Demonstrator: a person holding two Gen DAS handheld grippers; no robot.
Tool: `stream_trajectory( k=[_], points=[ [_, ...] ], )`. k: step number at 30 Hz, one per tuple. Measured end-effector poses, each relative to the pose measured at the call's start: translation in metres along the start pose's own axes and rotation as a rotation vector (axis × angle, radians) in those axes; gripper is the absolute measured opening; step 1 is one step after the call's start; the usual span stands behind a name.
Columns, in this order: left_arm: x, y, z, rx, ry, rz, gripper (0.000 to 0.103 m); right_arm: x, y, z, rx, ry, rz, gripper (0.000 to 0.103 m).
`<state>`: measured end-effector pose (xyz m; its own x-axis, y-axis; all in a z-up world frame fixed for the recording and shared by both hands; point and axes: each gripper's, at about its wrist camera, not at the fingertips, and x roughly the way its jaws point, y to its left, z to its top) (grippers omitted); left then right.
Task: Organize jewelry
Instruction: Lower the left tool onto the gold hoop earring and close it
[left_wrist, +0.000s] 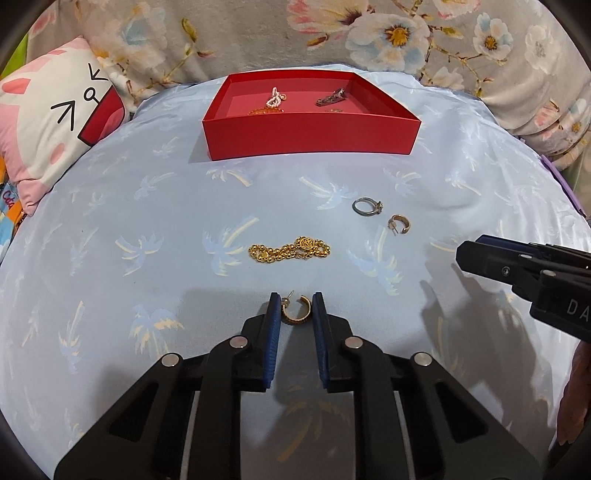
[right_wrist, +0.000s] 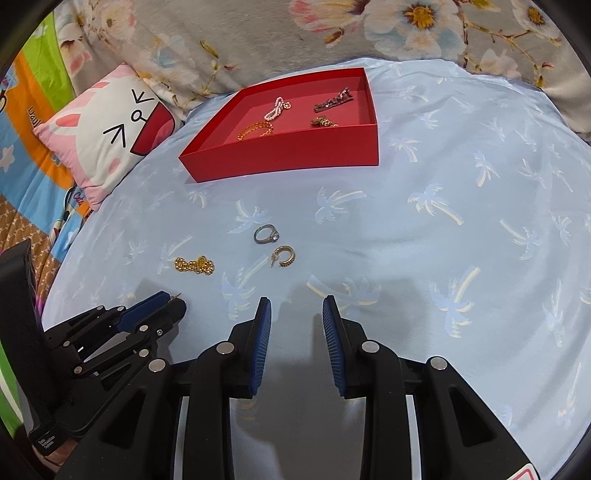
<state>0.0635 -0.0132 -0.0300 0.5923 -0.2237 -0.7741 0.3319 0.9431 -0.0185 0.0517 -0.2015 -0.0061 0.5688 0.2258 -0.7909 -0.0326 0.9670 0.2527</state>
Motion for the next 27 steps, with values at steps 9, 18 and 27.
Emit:
stream_trajectory(
  k=[9, 18, 27],
  points=[
    [-0.012, 0.02, 0.007, -0.076, -0.013, -0.022, 0.017, 0.009, 0.007, 0.009, -0.022, -0.002, 0.015, 0.028],
    [-0.015, 0.037, 0.012, -0.119, -0.023, -0.006, 0.017, 0.039, 0.014, 0.026, -0.045, 0.02, 0.012, 0.028],
    [-0.013, 0.041, 0.014, -0.134, -0.018, -0.01, 0.017, 0.053, 0.019, 0.03, -0.073, 0.008, -0.026, 0.024]
  ],
)
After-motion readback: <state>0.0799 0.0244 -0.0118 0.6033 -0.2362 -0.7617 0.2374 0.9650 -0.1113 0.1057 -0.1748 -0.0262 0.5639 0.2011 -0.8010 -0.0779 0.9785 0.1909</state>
